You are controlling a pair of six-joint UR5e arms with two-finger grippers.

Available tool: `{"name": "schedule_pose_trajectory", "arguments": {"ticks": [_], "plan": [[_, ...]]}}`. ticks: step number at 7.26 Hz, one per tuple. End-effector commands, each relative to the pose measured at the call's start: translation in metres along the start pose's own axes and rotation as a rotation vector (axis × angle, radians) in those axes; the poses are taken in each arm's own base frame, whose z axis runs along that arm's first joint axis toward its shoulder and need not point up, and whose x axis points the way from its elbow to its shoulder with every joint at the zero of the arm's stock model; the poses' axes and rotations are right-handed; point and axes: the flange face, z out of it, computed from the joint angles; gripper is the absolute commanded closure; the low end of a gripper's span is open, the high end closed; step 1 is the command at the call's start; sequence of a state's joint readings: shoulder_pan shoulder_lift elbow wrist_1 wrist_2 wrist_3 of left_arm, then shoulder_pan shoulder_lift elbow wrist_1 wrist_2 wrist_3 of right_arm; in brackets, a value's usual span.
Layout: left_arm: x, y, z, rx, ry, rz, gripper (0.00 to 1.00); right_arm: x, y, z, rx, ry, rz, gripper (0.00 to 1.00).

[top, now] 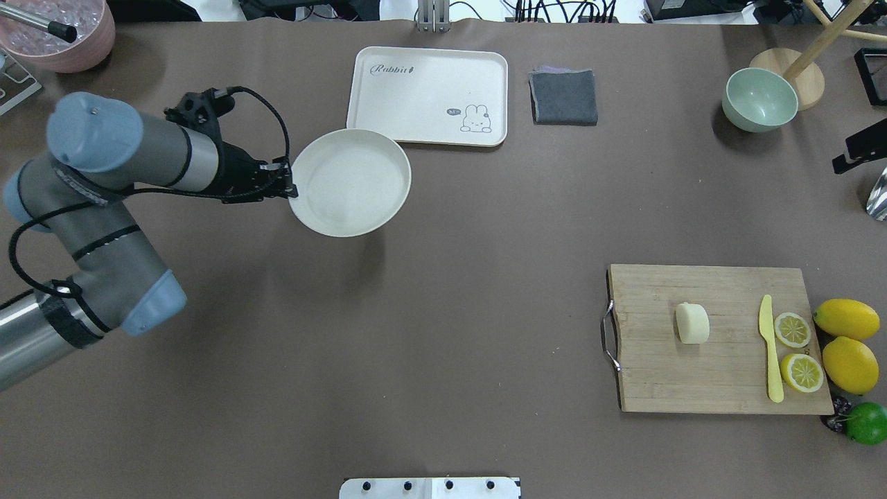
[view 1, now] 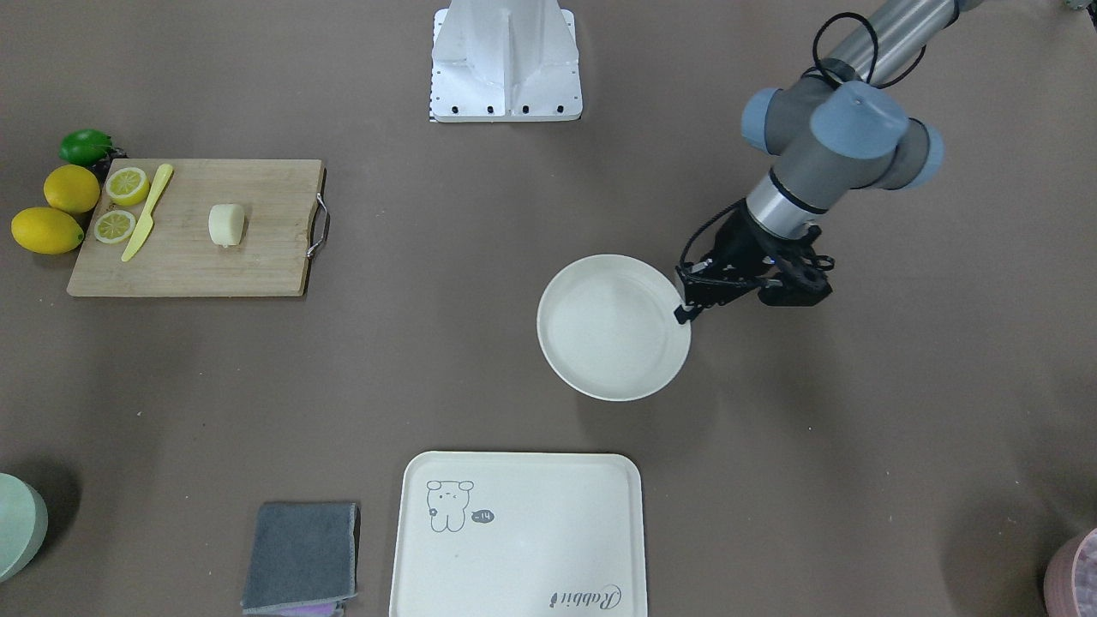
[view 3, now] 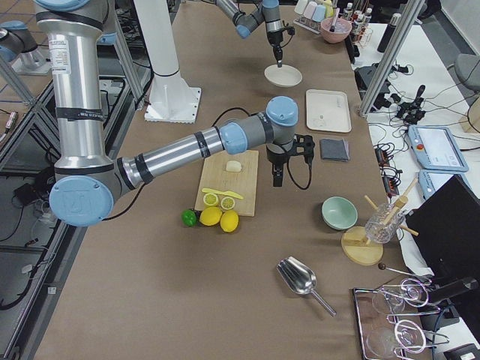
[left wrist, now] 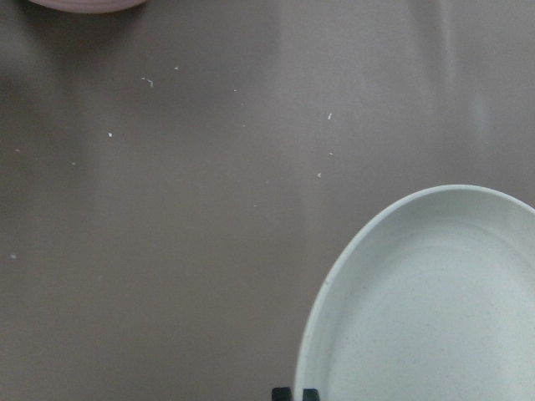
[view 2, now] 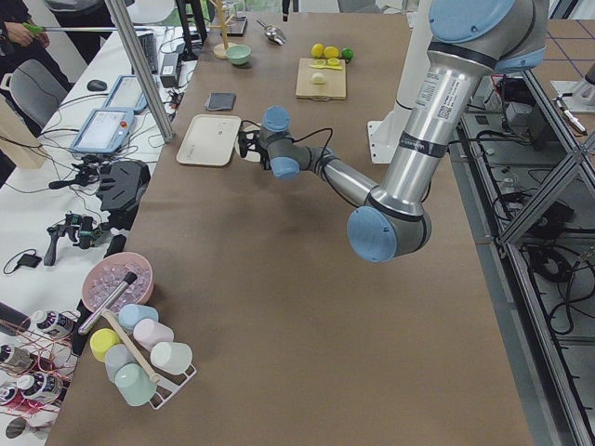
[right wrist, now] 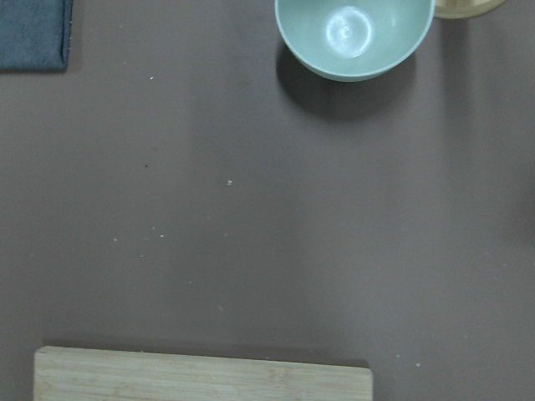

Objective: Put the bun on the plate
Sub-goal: 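Lift the white plate with the left gripper and lower it mid-table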

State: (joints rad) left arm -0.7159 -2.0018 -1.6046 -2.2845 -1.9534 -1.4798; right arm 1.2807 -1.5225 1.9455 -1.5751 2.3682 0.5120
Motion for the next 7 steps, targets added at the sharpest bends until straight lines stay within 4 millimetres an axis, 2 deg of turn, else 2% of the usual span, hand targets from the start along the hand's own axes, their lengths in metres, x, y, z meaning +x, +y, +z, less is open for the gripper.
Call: {"name": "schedule_pose_trajectory", "arguments": {"ticks": [1, 2, 3, 4, 6, 7], "plan": [[0.046, 0.066, 0.037, 0.034, 0.003, -0.016, 1.0, -0.052, 0.01, 0.018, 0.027, -0.032, 0.028, 0.0], [0.051, 0.096, 0.051, 0.047, 0.002, -0.039, 1.0, -0.075, 0.017, 0.034, 0.038, -0.043, 0.057, 0.0], [0.057, 0.127, 0.065, 0.053, 0.001, -0.032, 1.0, -0.085, 0.023, 0.046, 0.041, -0.042, 0.068, 0.0], [0.059, 0.149, 0.073, 0.062, -0.014, -0.02, 1.0, -0.086, 0.026, 0.052, 0.031, -0.039, 0.064, 0.0], [0.058, 0.161, 0.077, 0.061, -0.016, -0.012, 1.0, -0.089, 0.031, 0.058, 0.016, -0.038, 0.06, 0.0], [0.062, 0.162, 0.072, 0.059, -0.021, -0.011, 0.88, -0.09, 0.032, 0.061, 0.009, -0.036, 0.058, 0.0]]}}
